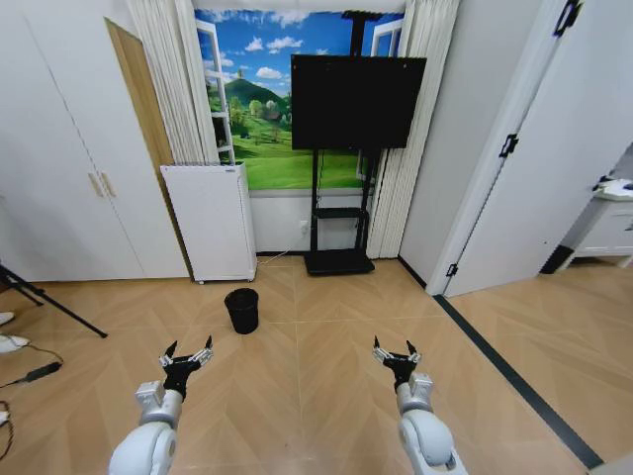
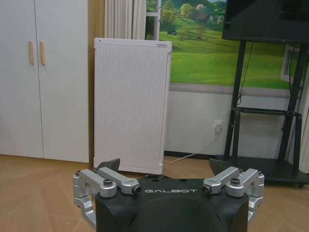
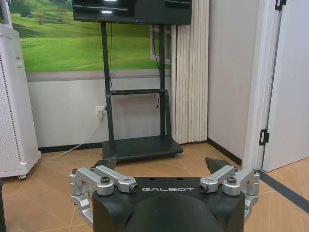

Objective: Pick up the trash bin and place the garbage on the floor into it.

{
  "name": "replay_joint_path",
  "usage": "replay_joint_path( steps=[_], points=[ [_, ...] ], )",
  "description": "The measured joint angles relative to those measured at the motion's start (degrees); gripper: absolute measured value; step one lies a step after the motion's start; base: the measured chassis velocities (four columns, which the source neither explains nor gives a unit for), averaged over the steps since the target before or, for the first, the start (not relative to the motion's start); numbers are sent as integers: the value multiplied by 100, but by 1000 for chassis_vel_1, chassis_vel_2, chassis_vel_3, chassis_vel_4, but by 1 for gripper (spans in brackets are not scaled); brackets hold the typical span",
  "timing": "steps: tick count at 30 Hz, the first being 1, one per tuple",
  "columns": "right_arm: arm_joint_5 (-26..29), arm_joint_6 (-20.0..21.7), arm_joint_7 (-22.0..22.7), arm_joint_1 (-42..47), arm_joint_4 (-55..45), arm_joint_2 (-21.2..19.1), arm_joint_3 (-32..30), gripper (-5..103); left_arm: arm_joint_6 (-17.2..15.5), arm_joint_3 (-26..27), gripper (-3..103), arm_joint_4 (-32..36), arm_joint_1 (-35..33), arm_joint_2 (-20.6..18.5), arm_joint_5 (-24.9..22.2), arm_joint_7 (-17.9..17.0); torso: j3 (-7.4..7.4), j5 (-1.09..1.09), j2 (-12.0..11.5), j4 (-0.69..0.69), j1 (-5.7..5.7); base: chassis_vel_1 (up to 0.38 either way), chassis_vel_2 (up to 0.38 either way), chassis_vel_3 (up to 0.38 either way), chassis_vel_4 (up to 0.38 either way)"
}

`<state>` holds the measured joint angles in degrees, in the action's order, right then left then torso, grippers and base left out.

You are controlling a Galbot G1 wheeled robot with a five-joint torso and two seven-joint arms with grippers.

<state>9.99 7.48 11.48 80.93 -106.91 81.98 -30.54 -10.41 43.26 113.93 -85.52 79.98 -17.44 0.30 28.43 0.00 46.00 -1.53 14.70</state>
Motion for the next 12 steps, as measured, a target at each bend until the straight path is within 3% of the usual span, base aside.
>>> replay_joint_path(
  steps=[12],
  points=[
    [0, 0, 0, 0, 0, 0, 0, 100, 0, 0, 100, 0, 0, 0, 0, 0, 0, 0, 0, 0, 0, 0, 0, 0, 0]
  ],
)
